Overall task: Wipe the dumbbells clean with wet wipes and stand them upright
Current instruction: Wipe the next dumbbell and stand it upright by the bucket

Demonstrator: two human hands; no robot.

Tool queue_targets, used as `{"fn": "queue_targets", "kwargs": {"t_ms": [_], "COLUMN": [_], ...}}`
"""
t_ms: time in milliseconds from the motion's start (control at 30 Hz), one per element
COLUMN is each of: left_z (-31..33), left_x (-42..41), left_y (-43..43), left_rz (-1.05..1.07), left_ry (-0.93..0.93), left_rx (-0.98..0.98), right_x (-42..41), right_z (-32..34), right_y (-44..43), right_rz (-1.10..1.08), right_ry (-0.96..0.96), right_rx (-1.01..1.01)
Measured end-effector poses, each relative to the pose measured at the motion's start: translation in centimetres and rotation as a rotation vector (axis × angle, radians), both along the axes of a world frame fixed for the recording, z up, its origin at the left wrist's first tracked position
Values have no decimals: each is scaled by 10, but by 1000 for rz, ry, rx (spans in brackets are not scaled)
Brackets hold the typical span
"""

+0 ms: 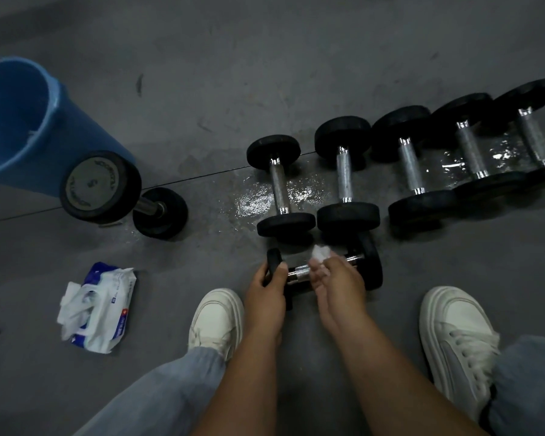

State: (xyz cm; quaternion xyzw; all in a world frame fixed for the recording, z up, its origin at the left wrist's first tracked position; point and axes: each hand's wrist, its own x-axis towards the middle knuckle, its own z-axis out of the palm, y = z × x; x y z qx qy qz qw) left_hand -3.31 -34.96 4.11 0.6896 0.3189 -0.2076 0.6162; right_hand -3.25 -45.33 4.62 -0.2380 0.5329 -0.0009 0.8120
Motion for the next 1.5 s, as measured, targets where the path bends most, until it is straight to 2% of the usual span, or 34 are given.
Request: {"fn": "queue_targets", "kwargs": {"t_ms": [67,100,200,233,333,367,467,500,567,600,633,667,700,733,767,867,967,1033,1167,1200,1267,1300,1467,1500], "left_z": [-2,-3,-3,-3,-1,-1,-4,-2,-1,-2,-3,-4,-4,-5,-4,1,-1,0,-1,-1,-2,-3,-1,-1], "left_x": [0,-1,-1,-1,-1,-1,-2,-2,-1,0,0,-1,-2,-2,-2,0,0,0,-2,-2,-2,-2,-1,-1], "left_y": [1,2,2,2,2,2,2,2,2,2,3,3,3,3,3,2,4,4,4,3,2,1,1,1], "left_rz": [-7,-6,-22,-25,-16,-15,-21,-21,-18,-16,-13,-17,-23,-36,-42,-40,-68,-89,-72,-58,-34,-20,-5,-5], "left_ry": [-2,-3,3,7,9,5,4,3,4,11,15,12,7,6,4,-4,-6,-2,8,6,-1,1,8,6], "left_rx": [-6,-7,7,12,-5,0,22,24,19,14,8,8,10,19,24,13,10,8,39,35,23,19,-3,-6], "right_x": [-2,-2,4,3,-1,1,12,10,2,-4,-8,-11,-11,-10,-7,4,19,21,3,-2,-6,-8,-25,-29], "right_z": [9,8,2,-1,4,3,3,2,2,2,0,-2,-3,-1,1,1,9,10,3,2,4,5,-11,-14], "right_y": [1,0,-2,1,6,3,-4,-2,5,6,6,3,1,2,5,21,16,11,0,-6,-16,-14,3,0], "right_rz": [87,85,-8,39,290,296,130,199,537,729,878,945,931,870,858,952,1198,1142,1094,1032,678,528,496,530], "right_ry": [-3,-3,-14,-10,33,24,-19,15,115,158,171,152,122,76,39,7,94,79,195,217,211,213,185,183], "right_rx": [239,275,39,28,205,206,54,49,48,-31,-199,-450,-725,-898,-966,-863,-1002,-1063,-931,-998,-1155,-1143,-666,-667]}}
